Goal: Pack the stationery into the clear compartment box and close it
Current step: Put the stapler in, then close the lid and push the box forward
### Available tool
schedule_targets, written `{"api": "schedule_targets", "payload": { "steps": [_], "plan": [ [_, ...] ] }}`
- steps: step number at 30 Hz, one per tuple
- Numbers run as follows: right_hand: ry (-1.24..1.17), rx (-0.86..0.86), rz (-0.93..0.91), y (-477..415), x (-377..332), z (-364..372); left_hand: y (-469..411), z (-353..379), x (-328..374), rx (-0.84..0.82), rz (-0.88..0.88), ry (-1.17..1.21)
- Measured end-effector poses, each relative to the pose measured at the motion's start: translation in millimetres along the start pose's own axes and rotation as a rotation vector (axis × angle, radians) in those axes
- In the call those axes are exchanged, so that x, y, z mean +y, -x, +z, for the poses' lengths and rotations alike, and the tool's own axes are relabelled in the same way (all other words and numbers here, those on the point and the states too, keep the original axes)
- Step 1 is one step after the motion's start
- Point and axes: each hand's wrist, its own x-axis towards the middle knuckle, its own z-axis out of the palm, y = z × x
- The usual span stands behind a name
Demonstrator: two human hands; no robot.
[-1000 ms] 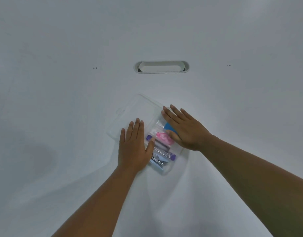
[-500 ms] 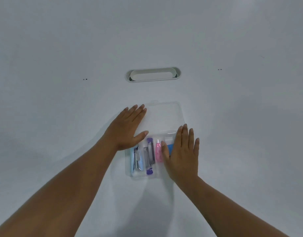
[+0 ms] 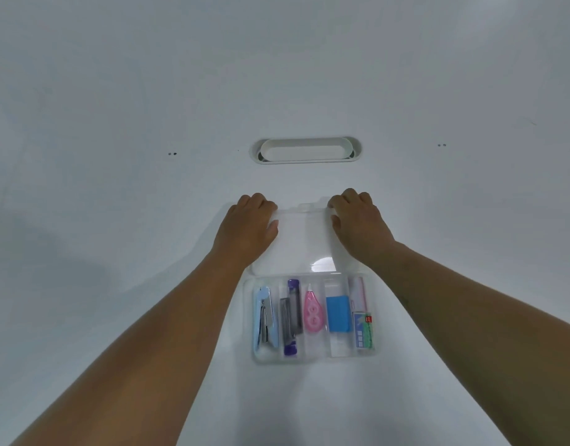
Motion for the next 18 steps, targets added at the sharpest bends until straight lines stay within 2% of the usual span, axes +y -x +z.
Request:
{"api": "schedule_targets", "payload": {
  "steps": [11,15,18],
  "plan": [
    [-0.156,-0.003,-0.021,-5.2,-1.5,-33.1,-7.4,-30.1,10.6,-0.016,-0.073,0.071],
    [-0.16,0.055,-0.069,9.5,-3.8,-54.3,2.3,-54.3,21.3,0.008,-0.085,0.13],
    [-0.144,0.16,-0.146,42.8,-11.6,-69.5,29.0,-71.9,31.2,0.086,-0.018,0.192]
  ]
}}
